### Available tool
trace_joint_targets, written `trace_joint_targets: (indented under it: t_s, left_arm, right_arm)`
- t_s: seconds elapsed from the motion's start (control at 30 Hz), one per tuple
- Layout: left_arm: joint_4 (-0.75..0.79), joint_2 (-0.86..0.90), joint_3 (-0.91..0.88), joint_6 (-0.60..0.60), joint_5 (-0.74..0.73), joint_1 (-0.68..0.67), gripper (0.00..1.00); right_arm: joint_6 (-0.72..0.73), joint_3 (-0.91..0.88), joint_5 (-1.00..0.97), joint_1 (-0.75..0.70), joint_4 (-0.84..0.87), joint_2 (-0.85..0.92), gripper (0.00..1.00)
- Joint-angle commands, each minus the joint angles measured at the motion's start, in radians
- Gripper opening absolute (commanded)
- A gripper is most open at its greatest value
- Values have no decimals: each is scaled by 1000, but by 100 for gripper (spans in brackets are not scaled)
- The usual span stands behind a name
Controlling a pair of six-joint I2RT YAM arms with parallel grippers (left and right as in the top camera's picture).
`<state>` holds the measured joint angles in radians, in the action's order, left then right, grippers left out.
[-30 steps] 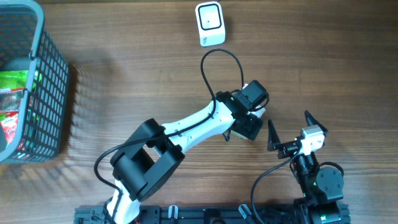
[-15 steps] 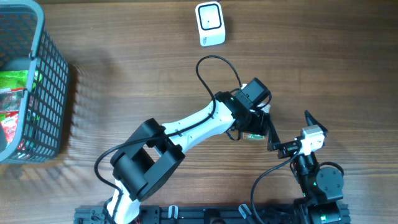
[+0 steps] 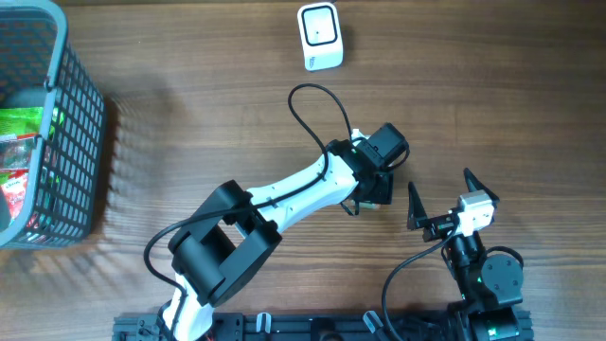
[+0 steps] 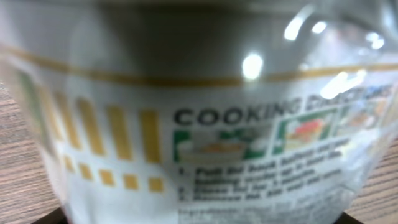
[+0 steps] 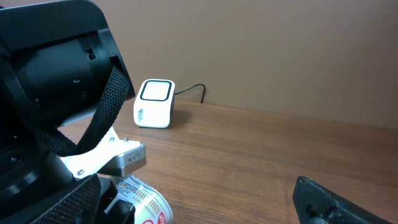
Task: Scan the item barcode
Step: 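Lower the cup noodles onto the table and open the left gripper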
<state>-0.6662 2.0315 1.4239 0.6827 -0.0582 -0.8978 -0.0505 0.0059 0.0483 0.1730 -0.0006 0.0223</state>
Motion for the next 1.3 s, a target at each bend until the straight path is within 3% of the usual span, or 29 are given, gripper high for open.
trace_joint_targets:
  t_s: [0.0, 0.1, 0.17, 0.5, 0.67, 0.7, 0.73, 0.83, 0.9, 1.13, 1.23, 1.27]
  left_arm:
    - [36, 11, -5, -24, 17, -1, 75]
    - [146, 11, -5, -22, -142, -2, 74]
    - [193, 11, -5, -8, -174, -9, 75]
    - [217, 42, -5, 5, -116, -46, 72]
    - [85, 41, -5, -2, -64, 13, 72]
    - [73, 41, -5, -2, -53, 21, 74]
    - [63, 41, -5, -24, -52, 38, 82]
    - [56, 38, -4, -29, -53, 43, 88]
    - [55, 16, -4, -61, -52, 44, 100]
    - [43, -138, -4, -104, 1, 61, 100]
    - [-8, -139, -5, -103, 54, 89, 88]
    - [-46, -139, -5, -103, 85, 116, 76]
  right_arm:
    - [-2, -1, -5, -5, 3, -4, 100]
    - [-2, -1, -5, -5, 3, -5, 100]
    - [-2, -1, -5, -5, 3, -4, 100]
    - [-2, -1, -5, -5, 3, -4, 100]
    - [-2, -1, -5, -5, 3, -4, 100]
    - [-2, -1, -5, -5, 3, -4, 100]
    - [-2, -1, -5, -5, 3, -4, 100]
    - [-2, -1, -5, -5, 3, -4, 100]
    - [-2, -1, -5, -5, 3, -4, 100]
    - [-2, -1, -5, -5, 3, -4, 100]
    - [-2, -1, -5, -5, 3, -5, 100]
    - [-2, -1, -5, -5, 3, -4, 100]
